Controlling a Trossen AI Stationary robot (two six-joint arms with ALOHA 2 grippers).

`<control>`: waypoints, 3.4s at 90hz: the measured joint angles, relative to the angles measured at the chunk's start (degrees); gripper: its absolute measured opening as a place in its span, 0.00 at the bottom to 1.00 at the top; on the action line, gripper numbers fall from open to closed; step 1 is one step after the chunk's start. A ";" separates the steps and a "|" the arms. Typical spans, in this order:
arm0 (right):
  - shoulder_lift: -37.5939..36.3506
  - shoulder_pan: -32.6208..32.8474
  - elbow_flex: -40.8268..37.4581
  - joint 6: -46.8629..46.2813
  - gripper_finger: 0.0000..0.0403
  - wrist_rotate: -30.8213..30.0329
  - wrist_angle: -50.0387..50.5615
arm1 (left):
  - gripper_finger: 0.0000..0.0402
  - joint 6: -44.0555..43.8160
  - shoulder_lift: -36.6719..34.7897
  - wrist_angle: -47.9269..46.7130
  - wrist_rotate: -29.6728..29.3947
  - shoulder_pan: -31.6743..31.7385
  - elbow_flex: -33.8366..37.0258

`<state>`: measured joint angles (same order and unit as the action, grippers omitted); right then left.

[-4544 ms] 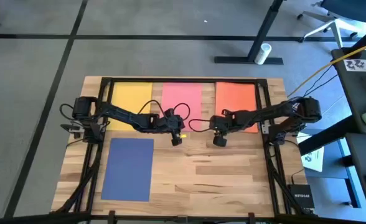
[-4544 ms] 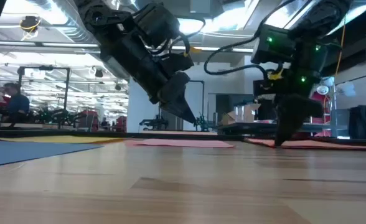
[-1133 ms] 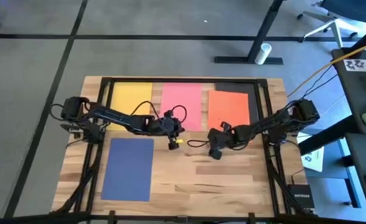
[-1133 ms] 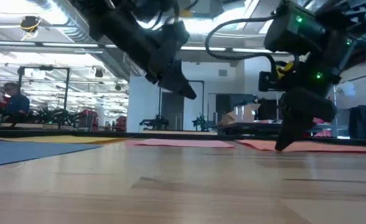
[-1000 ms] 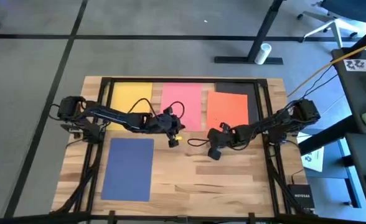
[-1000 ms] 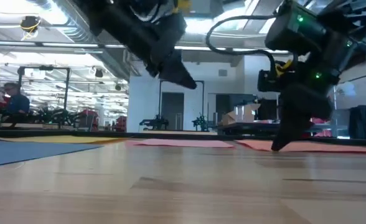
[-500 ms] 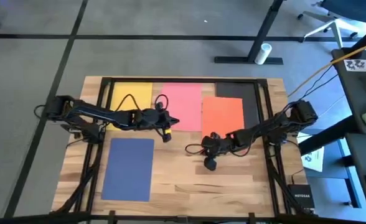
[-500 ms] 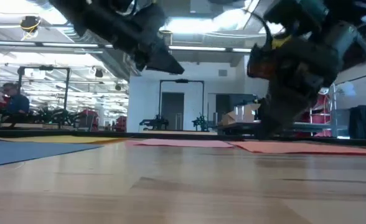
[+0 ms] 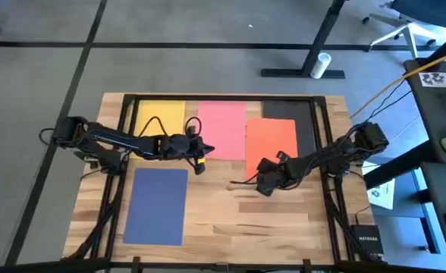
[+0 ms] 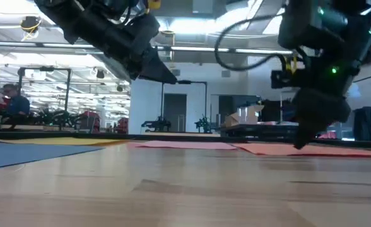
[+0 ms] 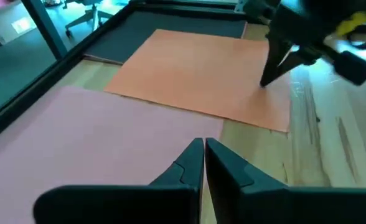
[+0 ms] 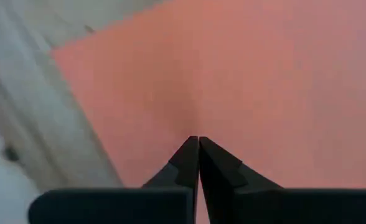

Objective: Organize paper
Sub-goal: Move the orange paper to the bottom center of the table

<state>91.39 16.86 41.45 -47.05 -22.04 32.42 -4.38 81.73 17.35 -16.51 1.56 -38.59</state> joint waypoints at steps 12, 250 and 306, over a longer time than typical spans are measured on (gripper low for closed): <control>-0.37 0.30 -2.05 -2.05 0.00 4.44 -5.40 | 0.00 0.02 0.00 0.06 0.00 0.00 0.00; -6.58 22.46 6.56 -23.35 0.00 29.49 12.53 | 0.00 9.35 18.91 2.57 4.70 -12.85 -6.69; 3.86 26.29 3.52 -29.78 0.00 36.74 -12.88 | 0.00 9.09 19.89 2.66 4.72 -12.68 -6.78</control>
<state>95.26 43.16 44.97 -76.82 14.70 19.54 4.71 101.62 20.01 -11.79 -11.12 -45.36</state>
